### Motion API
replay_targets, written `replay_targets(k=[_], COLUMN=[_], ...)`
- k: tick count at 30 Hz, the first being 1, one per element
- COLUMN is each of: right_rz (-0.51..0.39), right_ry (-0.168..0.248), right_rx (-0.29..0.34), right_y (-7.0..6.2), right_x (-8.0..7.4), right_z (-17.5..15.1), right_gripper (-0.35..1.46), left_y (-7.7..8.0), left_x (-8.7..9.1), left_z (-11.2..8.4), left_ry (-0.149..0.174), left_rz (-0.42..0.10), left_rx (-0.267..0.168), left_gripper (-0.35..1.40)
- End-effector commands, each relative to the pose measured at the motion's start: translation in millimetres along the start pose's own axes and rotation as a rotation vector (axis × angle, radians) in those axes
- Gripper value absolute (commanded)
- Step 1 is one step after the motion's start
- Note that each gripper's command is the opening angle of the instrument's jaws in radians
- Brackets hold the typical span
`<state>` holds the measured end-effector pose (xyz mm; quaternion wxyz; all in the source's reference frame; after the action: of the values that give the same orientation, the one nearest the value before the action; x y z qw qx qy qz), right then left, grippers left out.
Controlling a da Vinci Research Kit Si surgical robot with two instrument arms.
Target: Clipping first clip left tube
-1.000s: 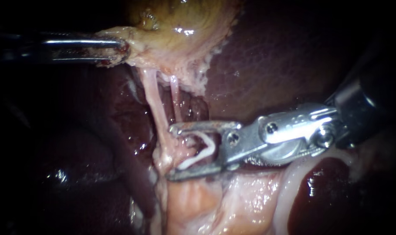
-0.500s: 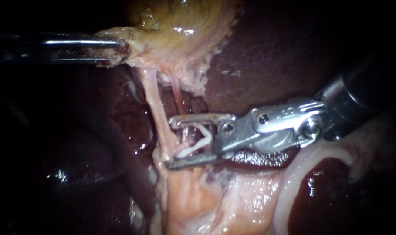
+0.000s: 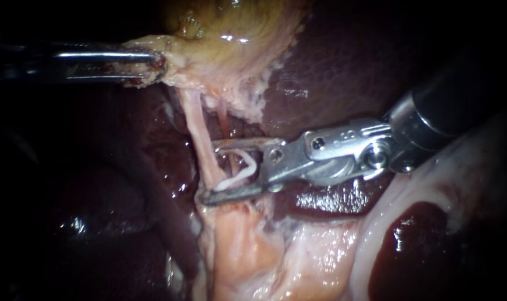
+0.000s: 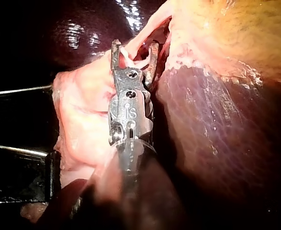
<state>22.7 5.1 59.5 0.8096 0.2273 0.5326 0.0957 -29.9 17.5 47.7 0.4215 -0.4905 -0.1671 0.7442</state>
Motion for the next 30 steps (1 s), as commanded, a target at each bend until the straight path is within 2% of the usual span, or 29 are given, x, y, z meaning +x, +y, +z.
replay_targets(k=[1,17,24,30], right_rz=[0.006,0.028,0.035,0.025], right_ry=[0.004,0.037,0.056,0.084], right_rx=[0.004,0.076,0.109,0.144], right_y=[0.0,-0.4,-0.7,-2.0], right_x=[0.0,-1.0,-1.0,-0.5], right_z=[0.3,4.9,5.1,4.7], right_gripper=[0.50,0.50,0.50,0.50], left_y=[0.0,0.0,0.0,0.0], left_x=[0.0,0.0,0.0,0.0], left_z=[0.0,0.1,0.1,0.1], left_ry=[0.000,0.000,0.000,0.000], left_rz=[0.000,0.000,0.000,0.000], left_rx=[-0.001,0.000,-0.001,-0.001], left_gripper=[-0.35,-0.35,-0.35,-0.35])
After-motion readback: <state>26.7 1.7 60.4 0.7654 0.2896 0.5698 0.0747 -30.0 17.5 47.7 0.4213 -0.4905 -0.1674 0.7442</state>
